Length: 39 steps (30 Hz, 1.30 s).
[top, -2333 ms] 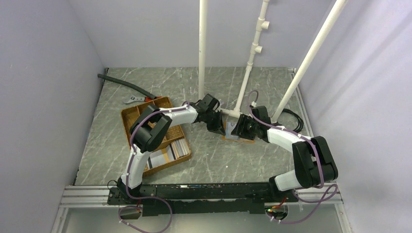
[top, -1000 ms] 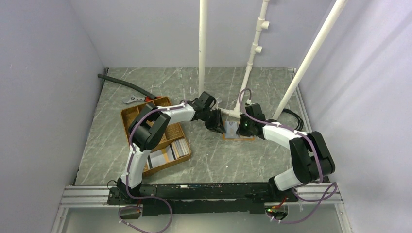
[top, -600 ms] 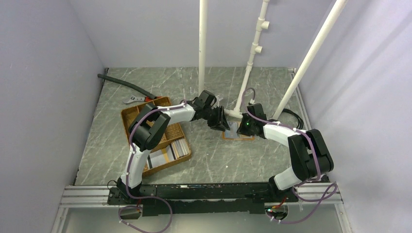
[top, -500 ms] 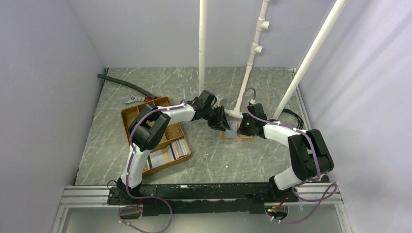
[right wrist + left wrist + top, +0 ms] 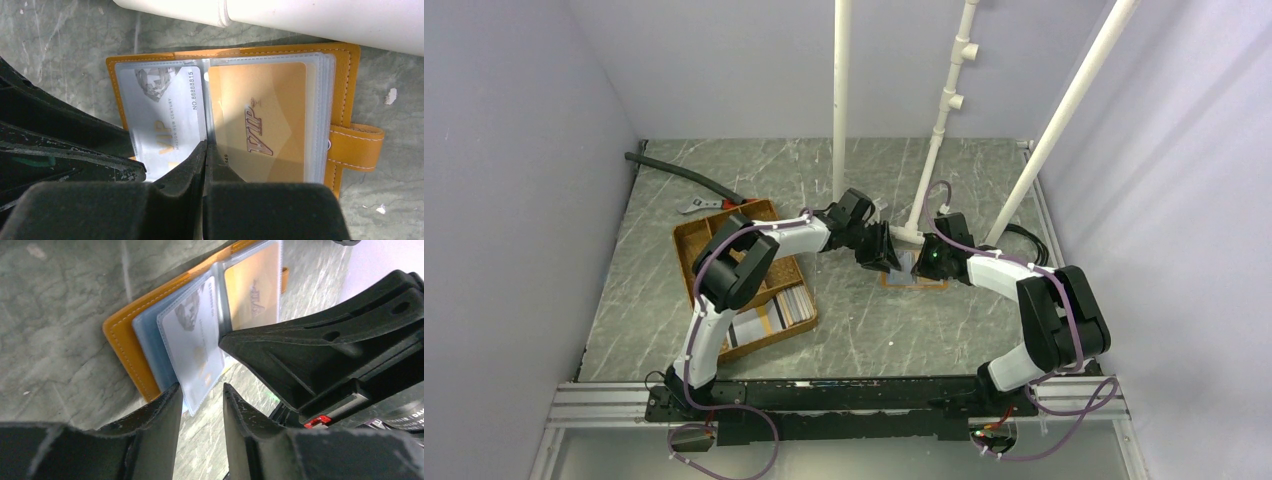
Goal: Put the credit cards into the card holder
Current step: Turn over the card slot in the card holder.
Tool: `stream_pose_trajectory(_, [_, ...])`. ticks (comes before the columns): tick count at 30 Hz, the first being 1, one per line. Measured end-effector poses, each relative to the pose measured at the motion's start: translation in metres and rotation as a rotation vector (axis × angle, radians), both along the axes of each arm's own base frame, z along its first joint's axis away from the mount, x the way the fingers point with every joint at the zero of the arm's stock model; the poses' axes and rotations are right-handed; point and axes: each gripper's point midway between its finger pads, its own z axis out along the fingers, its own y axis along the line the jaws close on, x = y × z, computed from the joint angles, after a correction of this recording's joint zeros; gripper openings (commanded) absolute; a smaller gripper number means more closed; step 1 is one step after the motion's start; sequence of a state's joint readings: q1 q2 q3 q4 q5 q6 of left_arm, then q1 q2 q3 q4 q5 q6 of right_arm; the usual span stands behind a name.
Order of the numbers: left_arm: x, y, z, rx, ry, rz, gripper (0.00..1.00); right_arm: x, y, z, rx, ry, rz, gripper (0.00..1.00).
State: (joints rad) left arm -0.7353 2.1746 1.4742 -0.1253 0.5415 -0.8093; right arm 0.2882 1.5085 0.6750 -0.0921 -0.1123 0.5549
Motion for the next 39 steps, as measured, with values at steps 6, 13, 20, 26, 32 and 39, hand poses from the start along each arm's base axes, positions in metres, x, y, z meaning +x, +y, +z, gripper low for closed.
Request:
stream_pose_trajectory(6, [0.002,-0.012,0.01,-0.06,-0.047,-0.022,0.31,0.0,0.001,0.001,0.014,0.0,-0.004,0.0])
stream_pose_trajectory(13, [-0.005,-0.024,0.019,-0.107,-0.071,-0.059,0.36,-0.012,-0.008,0.003,-0.008,0.051,-0.038,0.08])
stream_pose_trajectory(20, [-0.007,-0.035,0.032,-0.147,-0.078,-0.08,0.45,-0.021,-0.035,0.024,-0.069,0.062,-0.117,0.27])
stream_pose_trajectory(26, [-0.006,-0.053,0.043,-0.177,-0.103,-0.104,0.48,-0.02,-0.064,0.047,-0.089,0.012,-0.204,0.28])
stream_pose_trajectory(32, [-0.004,-0.075,0.037,-0.198,-0.104,-0.14,0.5,-0.027,-0.08,0.057,-0.113,0.001,-0.238,0.28])
stream_pose_trajectory(39, [-0.008,-0.078,0.021,-0.177,-0.068,-0.17,0.57,-0.026,-0.09,0.088,-0.129,-0.121,-0.236,0.44])
